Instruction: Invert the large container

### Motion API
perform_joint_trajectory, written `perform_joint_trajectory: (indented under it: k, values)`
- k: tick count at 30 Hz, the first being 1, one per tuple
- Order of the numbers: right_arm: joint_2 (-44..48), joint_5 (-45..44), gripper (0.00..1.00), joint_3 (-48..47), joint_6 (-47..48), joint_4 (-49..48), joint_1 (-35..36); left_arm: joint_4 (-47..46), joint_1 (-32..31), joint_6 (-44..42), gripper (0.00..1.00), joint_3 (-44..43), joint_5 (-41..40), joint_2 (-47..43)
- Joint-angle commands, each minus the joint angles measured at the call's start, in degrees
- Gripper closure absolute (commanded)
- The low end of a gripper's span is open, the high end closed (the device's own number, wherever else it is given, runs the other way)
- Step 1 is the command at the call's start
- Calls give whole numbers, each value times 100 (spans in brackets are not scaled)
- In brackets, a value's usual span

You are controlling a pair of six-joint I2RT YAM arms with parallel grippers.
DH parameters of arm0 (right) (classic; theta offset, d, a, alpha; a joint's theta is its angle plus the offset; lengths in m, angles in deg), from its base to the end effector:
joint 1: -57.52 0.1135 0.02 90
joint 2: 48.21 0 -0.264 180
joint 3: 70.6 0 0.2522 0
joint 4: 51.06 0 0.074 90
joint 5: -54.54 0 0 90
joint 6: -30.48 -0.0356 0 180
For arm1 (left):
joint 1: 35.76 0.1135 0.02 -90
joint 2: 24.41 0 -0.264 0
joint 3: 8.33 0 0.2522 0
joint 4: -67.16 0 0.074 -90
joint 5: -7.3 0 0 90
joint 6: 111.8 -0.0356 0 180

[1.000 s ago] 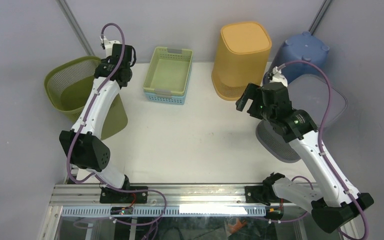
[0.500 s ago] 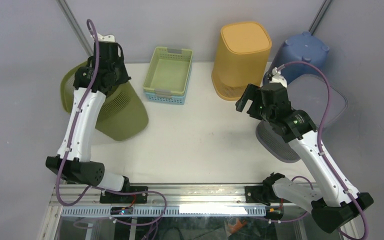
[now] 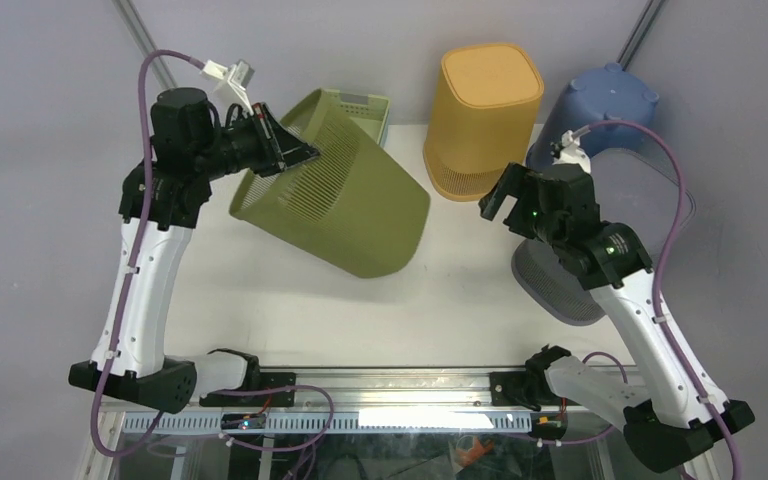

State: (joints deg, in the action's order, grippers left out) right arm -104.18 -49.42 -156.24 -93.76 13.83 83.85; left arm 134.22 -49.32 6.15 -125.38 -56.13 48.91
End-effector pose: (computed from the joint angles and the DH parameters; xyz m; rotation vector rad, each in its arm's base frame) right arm 0.1652 0.0722 0.3945 0.2884 2.1656 0.3392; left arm 0.2137 -0.0679 0.4988 0.0584 2.0503 -0.9199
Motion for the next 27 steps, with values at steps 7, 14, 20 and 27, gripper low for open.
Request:
perform_joint_trajectory:
  k: [7,14,20,27]
  values:
    - [414,94,2,-623,-2,343,-127,-4395,-356,2453,100,3156,2096,-1025]
    - [489,298,2,-542,-30,569,-131,-5329,-384,3284,100,4966,1609,-1894]
    - [478,696,2,-303,-112,592,-123,-4566,-379,2837,79,5923,957,-2573]
    - [671,1274,3,421,-435,440,-128,-3384,-388,1711,48,6061,342,-2501]
